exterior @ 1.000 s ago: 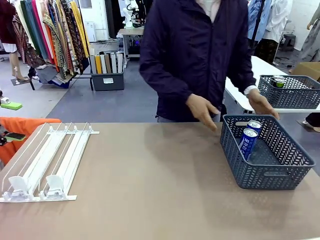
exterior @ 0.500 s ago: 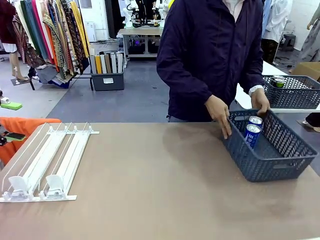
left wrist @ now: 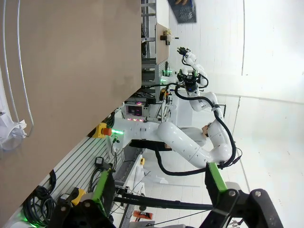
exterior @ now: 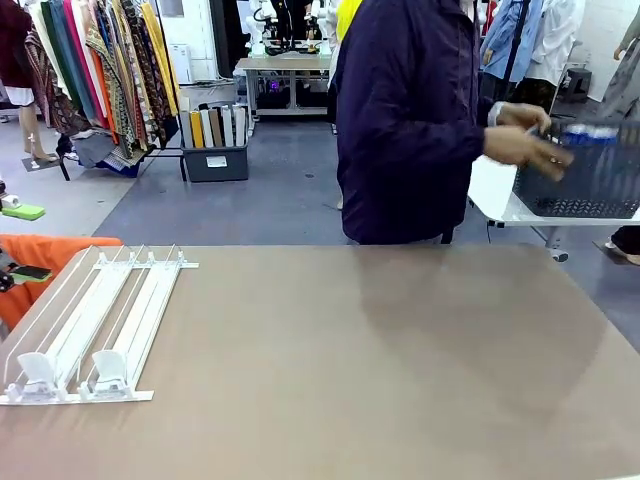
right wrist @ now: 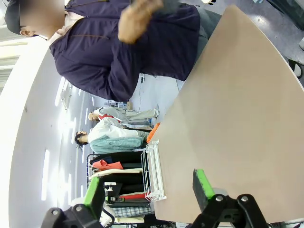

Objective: Retrieve and store the cans from the dispenser.
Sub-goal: Pick up one can from the Automatic Can Dispenser and place it in the middle of the table.

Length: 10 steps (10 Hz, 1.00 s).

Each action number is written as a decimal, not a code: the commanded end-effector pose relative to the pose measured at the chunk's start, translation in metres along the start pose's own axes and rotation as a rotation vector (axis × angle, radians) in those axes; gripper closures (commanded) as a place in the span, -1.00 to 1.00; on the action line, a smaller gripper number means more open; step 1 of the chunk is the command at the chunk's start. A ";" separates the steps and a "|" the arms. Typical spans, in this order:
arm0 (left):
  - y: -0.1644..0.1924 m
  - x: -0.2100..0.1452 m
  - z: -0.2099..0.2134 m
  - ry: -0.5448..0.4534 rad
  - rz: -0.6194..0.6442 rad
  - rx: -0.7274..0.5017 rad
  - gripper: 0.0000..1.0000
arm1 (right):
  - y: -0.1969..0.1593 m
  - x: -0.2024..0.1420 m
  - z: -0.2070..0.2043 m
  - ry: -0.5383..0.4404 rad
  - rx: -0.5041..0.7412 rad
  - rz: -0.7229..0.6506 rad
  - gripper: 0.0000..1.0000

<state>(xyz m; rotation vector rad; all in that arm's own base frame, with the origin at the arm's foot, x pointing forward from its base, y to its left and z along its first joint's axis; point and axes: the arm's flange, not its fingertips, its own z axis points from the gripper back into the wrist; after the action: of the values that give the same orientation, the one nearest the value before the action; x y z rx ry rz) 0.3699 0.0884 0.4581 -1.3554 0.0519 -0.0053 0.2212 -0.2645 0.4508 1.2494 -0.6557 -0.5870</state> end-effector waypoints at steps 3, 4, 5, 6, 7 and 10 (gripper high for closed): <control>-0.001 -0.002 0.000 0.002 -0.011 -0.012 -1.00 | 0.001 0.002 0.001 0.002 0.005 0.028 -1.00; -0.001 -0.002 0.000 0.002 -0.011 -0.012 -1.00 | 0.001 0.002 0.001 0.002 0.005 0.028 -1.00; -0.001 -0.002 0.000 0.002 -0.011 -0.012 -1.00 | 0.001 0.002 0.001 0.002 0.005 0.028 -1.00; -0.001 -0.002 0.000 0.002 -0.011 -0.012 -1.00 | 0.001 0.002 0.001 0.002 0.005 0.028 -1.00; -0.001 -0.002 0.000 0.002 -0.011 -0.012 -1.00 | 0.001 0.002 0.001 0.002 0.005 0.028 -1.00; -0.001 -0.002 0.000 0.002 -0.011 -0.012 -1.00 | 0.001 0.002 0.001 0.002 0.005 0.028 -1.00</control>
<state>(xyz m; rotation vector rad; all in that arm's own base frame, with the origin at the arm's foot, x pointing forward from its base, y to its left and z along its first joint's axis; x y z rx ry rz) 0.3699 0.0884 0.4581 -1.3554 0.0519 -0.0053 0.2213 -0.2645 0.4508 1.2494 -0.6557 -0.5870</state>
